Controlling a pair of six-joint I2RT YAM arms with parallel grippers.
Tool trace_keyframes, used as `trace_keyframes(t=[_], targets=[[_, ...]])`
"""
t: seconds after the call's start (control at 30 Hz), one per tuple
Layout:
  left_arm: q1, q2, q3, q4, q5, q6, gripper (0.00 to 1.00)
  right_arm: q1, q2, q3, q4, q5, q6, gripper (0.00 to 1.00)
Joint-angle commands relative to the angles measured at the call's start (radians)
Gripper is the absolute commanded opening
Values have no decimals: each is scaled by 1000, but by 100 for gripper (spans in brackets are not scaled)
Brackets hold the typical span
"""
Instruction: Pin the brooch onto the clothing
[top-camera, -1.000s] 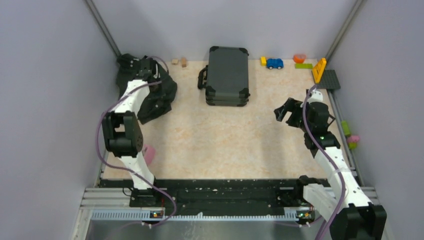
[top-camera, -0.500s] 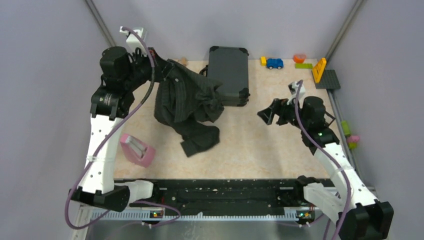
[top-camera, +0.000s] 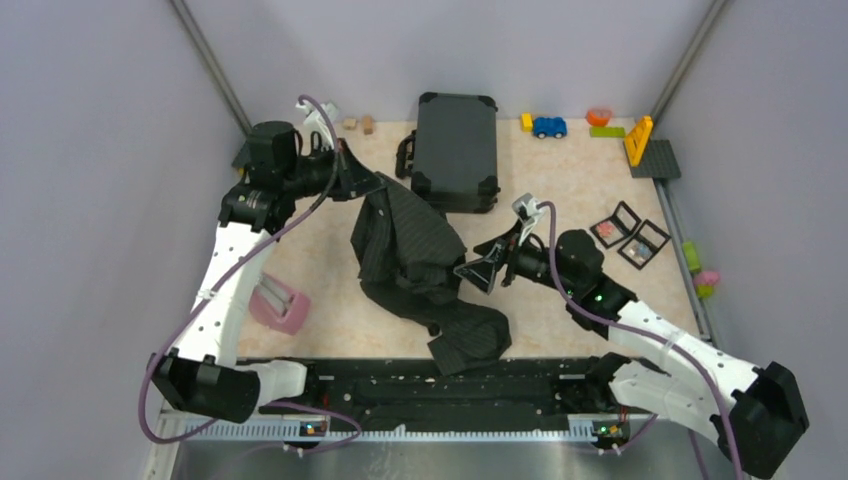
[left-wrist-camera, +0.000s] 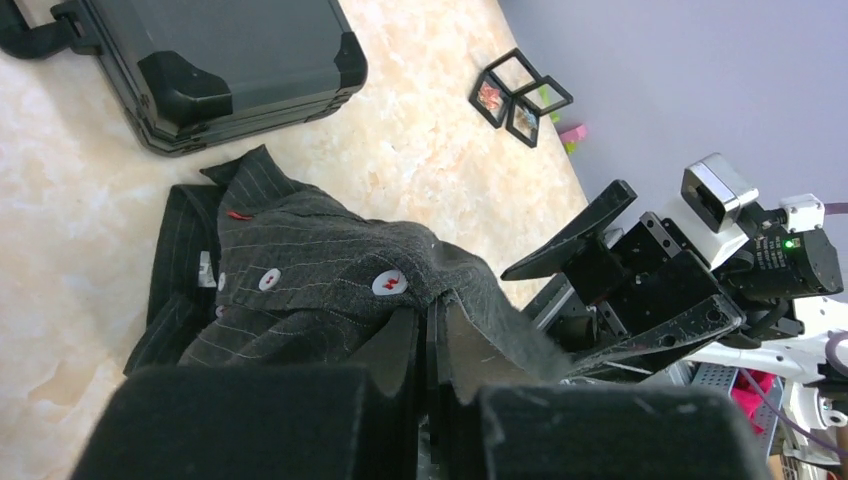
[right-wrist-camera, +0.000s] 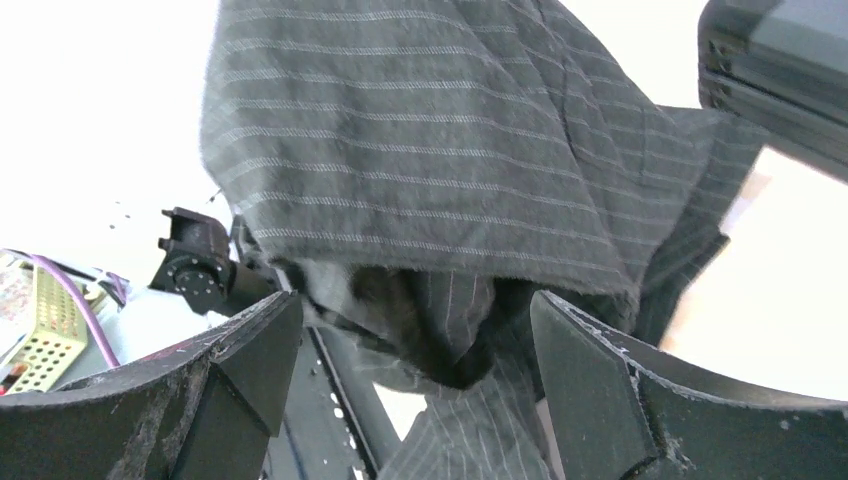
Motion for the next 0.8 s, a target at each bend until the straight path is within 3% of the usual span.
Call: trace_keyframes(t=[0.0,0.23,0.33,0.53,0.77], targets=[[3,-41,12,93,54,-19,0,49,22,28,144,23,0,87],[3,-55,10,91,40,-21,0,149,54,50,96,138,-59,86],[3,-60,11,90,37,-22,0,212,73,53,86,238,-68,80],[3,-61,9,80,23,-17,0,324,90,20,221,345,-26,77],[3,-69,6,75,4,-10,0,391,179,17,327,364,31,76]])
